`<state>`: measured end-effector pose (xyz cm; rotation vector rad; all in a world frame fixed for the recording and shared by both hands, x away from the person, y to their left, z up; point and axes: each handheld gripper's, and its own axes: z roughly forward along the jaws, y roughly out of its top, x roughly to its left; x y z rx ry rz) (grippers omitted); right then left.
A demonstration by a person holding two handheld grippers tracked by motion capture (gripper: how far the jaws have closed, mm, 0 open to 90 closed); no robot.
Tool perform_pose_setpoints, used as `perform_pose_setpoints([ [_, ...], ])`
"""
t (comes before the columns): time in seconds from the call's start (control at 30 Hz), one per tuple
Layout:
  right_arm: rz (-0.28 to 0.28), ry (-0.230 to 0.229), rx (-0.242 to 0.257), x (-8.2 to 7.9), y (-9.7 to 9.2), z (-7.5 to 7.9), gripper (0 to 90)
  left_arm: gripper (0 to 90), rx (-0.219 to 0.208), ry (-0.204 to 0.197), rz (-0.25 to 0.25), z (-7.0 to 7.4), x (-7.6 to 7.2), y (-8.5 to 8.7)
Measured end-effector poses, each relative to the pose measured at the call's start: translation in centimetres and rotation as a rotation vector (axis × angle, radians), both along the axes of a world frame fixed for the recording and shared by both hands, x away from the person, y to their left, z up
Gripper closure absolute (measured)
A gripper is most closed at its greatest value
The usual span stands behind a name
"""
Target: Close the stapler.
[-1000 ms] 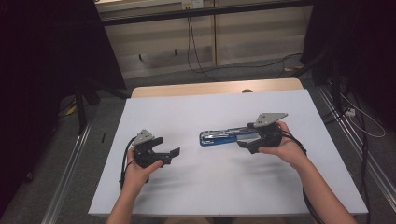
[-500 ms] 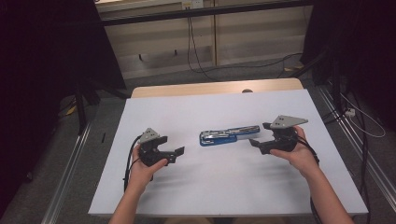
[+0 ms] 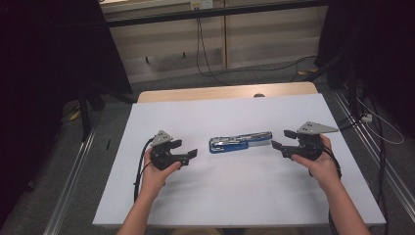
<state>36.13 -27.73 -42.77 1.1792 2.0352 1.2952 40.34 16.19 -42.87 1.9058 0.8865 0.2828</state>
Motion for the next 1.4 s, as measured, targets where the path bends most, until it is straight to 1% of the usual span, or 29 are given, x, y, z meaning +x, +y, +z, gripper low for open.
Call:
perform_pose_setpoints([
  [0.03,-0.013,-0.015,-0.004,0.0,-0.1,0.0,39.8,24.9,-0.002,-0.001,0.002,0.0,0.1,-0.2],
  [0.1,-0.04,-0.015,-0.014,0.0,-0.3,-0.1,45.4,29.3,-0.007,0.002,0.002,0.0,0.4,-0.5],
  [0.17,-0.062,-0.014,-0.019,0.1,-0.4,-0.2,56.1,35.7,0.006,0.01,0.014,-0.1,0.6,-0.9],
  [0.23,-0.071,-0.003,-0.043,0.3,-0.3,-0.5,61.9,41.4,0.006,0.01,0.016,-0.3,0.9,-1.3],
  [0.27,-0.067,-0.005,-0.06,0.4,-0.2,-0.6,66.8,45.6,0.007,0.009,0.015,-0.5,1.0,-1.5],
  [0.3,-0.063,-0.003,-0.072,0.5,-0.2,-0.8,69.8,50.1,0.011,0.007,0.013,-0.6,1.1,-1.6],
  [0.33,-0.072,0.008,-0.082,0.6,-0.2,-1.0,71.9,53.7,0.024,0.009,0.013,-0.8,1.3,-1.8],
  [0.37,-0.082,0.014,-0.088,0.7,-0.2,-1.2,75.9,56.2,0.053,0.012,0.011,-0.9,1.4,-2.0],
  [0.4,-0.081,0.02,-0.087,0.9,-0.3,-1.4,77.8,58.0,0.063,0.013,0.01,-1.0,1.6,-2.1],
  [0.47,-0.093,0.032,-0.101,1.2,-0.3,-1.8,81.2,64.2,0.047,0.024,0.0,-1.1,1.7,-2.3],
  [0.5,-0.093,0.038,-0.103,1.3,-0.3,-1.9,81.7,66.1,0.055,0.025,-0.01,-1.2,1.8,-2.4],
  [0.53,-0.098,0.045,-0.11,1.5,-0.3,-2.1,81.8,69.0,0.061,0.035,-0.014,-1.2,1.9,-2.5],
  [0.57,-0.108,0.053,-0.128,1.7,-0.2,-2.3,82.7,72.1,0.055,0.047,-0.016,-1.4,1.9,-2.7],
  [0.6,-0.109,0.056,-0.137,1.8,-0.2,-2.4,83.1,77.1,0.057,0.059,-0.021,-1.5,2.0,-2.8],
  [0.67,-0.107,0.065,-0.132,2.0,0.0,-2.7,85.1,82.6,0.058,0.062,-0.036,-1.6,2.0,-3.2],
  [0.7,-0.103,0.066,-0.146,2.1,0.1,-2.8,86.3,85.2,0.066,0.066,-0.046,-1.7,2.0,-3.4],
  [0.77,-0.093,0.07,-0.152,2.3,0.4,-2.9,89.0,87.6,0.066,0.07,-0.059,-1.8,2.1,-3.8],
  [0.83,-0.088,0.077,-0.159,2.5,0.6,-2.9,90.0,90.0,0.077,0.066,-0.069,-2.0,2.0,-4.2],
  [0.87,-0.09,0.081,-0.163,2.6,0.6,-2.9,90.0,90.0,0.09,0.07,-0.074,-2.1,2.0,-4.4],
  [0.9,-0.088,0.084,-0.169,2.6,0.6,-2.9,90.0,90.0,0.104,0.065,-0.078,-2.3,2.1,-4.5],
  [0.97,-0.102,0.096,-0.177,2.8,0.5,-3.0,90.0,90.0,0.103,0.075,-0.075,-2.6,2.1,-4.8],
  [1.03,-0.106,0.103,-0.175,3.0,0.3,-3.0,90.0,90.0,0.103,0.064,-0.081,-2.7,2.2,-4.9],
  [1.1,-0.115,0.113,-0.181,3.2,0.1,-3.0,90.0,90.0,0.104,0.064,-0.082,-2.7,2.2,-5.1],
  [1.17,-0.125,0.122,-0.178,3.4,0.0,-3.2,90.0,90.0,0.121,0.053,-0.083,-2.8,2.2,-5.3],
  [1.23,-0.123,0.13,-0.18,3.7,0.0,-3.3,90.0,90.0,0.117,0.058,-0.093,-2.8,2.2,-5.7],
  [1.27,-0.122,0.134,-0.183,3.8,0.0,-3.4,90.0,90.0,0.126,0.052,-0.098,-2.8,2.2,-5.8],
  [1.3,-0.119,0.136,-0.181,4.0,0.1,-3.5,90.0,90.0,0.12,0.051,-0.1,-2.8,2.2,-6.0],
  [1.37,-0.118,0.141,-0.191,4.2,0.1,-3.5,90.0,90.0,0.128,0.046,-0.112,-2.8,2.3,-6.3],
  [1.4,-0.115,0.144,-0.195,4.2,0.1,-3.5,90.0,90.0,0.14,0.044,-0.114,-2.8,2.2,-6.5],
])
